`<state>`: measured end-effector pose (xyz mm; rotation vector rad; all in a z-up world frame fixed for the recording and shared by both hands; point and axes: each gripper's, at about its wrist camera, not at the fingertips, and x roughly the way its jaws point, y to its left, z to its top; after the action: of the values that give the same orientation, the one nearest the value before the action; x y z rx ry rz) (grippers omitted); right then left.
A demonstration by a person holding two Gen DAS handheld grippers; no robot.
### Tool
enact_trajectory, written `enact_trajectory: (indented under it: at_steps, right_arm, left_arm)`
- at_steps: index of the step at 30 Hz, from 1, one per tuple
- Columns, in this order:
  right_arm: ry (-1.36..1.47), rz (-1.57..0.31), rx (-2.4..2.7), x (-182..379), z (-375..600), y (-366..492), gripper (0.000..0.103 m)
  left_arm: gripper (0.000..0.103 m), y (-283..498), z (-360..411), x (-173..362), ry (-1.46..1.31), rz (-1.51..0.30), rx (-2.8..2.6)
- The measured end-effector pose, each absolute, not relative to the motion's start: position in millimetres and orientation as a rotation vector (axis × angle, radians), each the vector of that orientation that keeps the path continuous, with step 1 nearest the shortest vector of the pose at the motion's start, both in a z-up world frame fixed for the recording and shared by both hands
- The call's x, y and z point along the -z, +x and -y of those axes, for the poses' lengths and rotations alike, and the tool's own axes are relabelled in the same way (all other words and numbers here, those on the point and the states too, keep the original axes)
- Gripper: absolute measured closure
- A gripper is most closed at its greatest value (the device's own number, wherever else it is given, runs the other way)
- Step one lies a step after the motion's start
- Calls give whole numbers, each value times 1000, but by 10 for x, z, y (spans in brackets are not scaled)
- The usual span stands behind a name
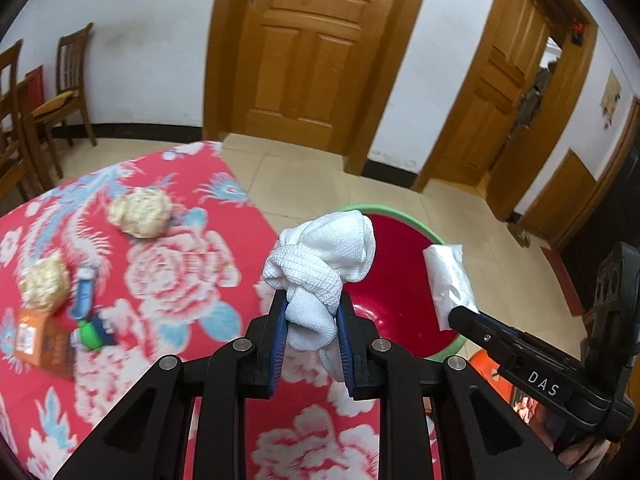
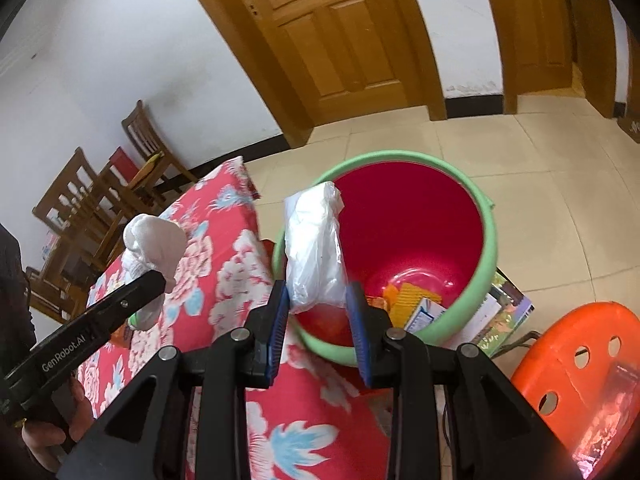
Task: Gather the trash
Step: 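Carry socks and plastic bag over the red bin and open both grippers, then move both open grippers back toward the orange box on the table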
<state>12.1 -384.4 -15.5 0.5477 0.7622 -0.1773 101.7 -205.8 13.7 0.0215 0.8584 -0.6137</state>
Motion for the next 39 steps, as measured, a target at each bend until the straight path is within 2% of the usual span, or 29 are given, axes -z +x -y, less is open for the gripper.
enact_trajectory:
  at_steps: [18,21,23,25,39]
  right_arm:
    - [636,-815,264,487,4255,142,69]
    - [645,-817,271,507,4280,134,66]
    - [655,-818,272,522,4300,132,66]
    - [660,-818,273,528,4311,130,66]
    - [662,-793,265,420,4243,98,61]
  left_arm:
    - [78,1163,2740,235,112,-944,696]
    - [73,1171,2776,247,115,-945,704]
    - [61,1171,2775,248,110,-942,702]
    - [56,1173,2778,239,107,-936,697]
    - [56,1146,2552,93,64,-918,656]
